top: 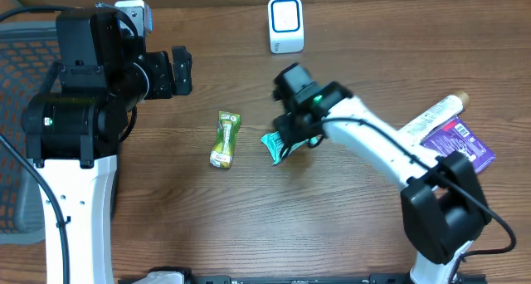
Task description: Scan the item barcode
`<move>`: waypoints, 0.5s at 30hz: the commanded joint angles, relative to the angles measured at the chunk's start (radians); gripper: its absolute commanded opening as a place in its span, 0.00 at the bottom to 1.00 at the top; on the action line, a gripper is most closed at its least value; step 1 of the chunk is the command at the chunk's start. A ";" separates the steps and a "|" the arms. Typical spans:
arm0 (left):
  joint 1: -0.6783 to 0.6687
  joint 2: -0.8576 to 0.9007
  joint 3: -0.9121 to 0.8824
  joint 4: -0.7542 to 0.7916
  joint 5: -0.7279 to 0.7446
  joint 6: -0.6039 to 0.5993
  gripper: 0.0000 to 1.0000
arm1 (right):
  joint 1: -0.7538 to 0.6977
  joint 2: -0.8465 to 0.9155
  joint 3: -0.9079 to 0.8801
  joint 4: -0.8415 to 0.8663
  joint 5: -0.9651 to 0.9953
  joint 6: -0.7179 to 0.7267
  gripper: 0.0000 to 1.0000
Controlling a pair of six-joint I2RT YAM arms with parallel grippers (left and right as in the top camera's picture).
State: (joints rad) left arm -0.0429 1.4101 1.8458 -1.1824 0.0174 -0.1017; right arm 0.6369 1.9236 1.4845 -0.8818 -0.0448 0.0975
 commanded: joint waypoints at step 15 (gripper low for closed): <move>0.003 0.004 0.008 0.000 -0.006 0.012 1.00 | 0.219 0.220 -0.005 0.111 0.461 -0.129 0.47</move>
State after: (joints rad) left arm -0.0429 1.4101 1.8458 -1.1828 0.0174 -0.1017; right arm 0.8555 2.0995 1.4845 -0.7792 0.3233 -0.0193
